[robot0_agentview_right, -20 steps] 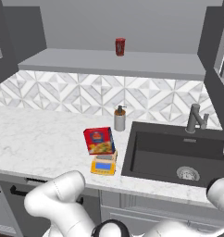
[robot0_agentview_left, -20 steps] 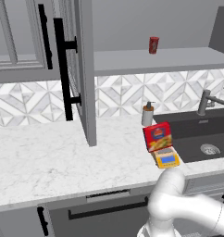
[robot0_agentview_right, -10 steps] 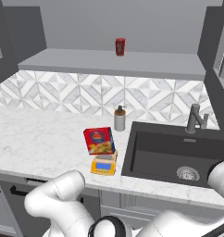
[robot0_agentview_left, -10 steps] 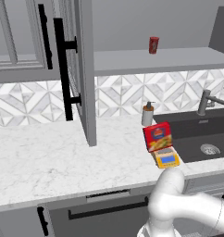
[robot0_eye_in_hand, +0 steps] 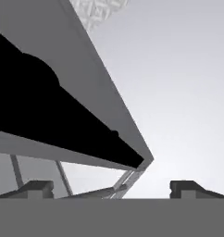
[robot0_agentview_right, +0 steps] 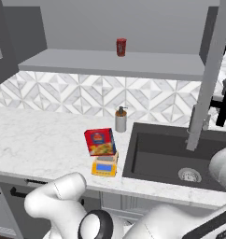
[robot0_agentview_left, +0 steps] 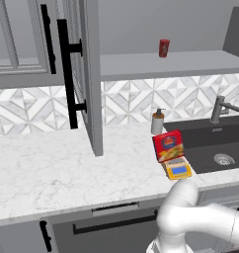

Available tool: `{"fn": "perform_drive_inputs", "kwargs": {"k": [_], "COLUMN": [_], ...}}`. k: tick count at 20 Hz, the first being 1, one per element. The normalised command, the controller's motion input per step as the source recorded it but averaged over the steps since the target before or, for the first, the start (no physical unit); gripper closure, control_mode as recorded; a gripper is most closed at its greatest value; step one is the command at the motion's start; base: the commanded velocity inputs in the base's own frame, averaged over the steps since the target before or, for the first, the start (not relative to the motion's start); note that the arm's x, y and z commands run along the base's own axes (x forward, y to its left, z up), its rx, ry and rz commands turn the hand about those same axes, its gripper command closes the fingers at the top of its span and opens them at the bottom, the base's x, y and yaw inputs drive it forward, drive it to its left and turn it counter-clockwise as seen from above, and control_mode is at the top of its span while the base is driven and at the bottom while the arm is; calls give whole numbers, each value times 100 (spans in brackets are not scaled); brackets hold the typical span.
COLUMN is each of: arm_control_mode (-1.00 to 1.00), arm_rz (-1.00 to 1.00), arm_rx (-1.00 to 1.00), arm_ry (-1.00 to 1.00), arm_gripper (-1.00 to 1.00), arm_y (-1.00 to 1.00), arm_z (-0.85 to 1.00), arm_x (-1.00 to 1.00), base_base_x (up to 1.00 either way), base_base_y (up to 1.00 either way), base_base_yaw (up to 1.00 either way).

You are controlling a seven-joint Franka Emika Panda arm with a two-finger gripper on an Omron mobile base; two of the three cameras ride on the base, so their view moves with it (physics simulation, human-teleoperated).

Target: Pick the boxed food and place it on the digital scale for weighing, and close the cabinet.

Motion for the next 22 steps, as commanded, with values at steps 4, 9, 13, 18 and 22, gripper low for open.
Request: {"fn": "perform_drive_inputs", "kwargs": {"k": [4, 9, 13, 18, 22], "arm_control_mode": [-100, -100, -100, -100, -100], "arm_rz": [-14, -28, -24, 4, 1], "arm_rx": [-56, -34, 3, 53, 42], "arm_ry": [-2, 7, 20, 2, 2], "arm_gripper": [-100, -100, -100, -100, -100], "arm_y": [100, 100, 82, 0, 2], "arm_z": [1, -9, -9, -52, -78], "arm_x": [-13, 62, 100, 98, 100], "base_base_x": [0, 0, 0, 0, 0], "base_base_y": [0, 0, 0, 0, 0], "base_base_yaw": [0, 0, 0, 0, 0]}}
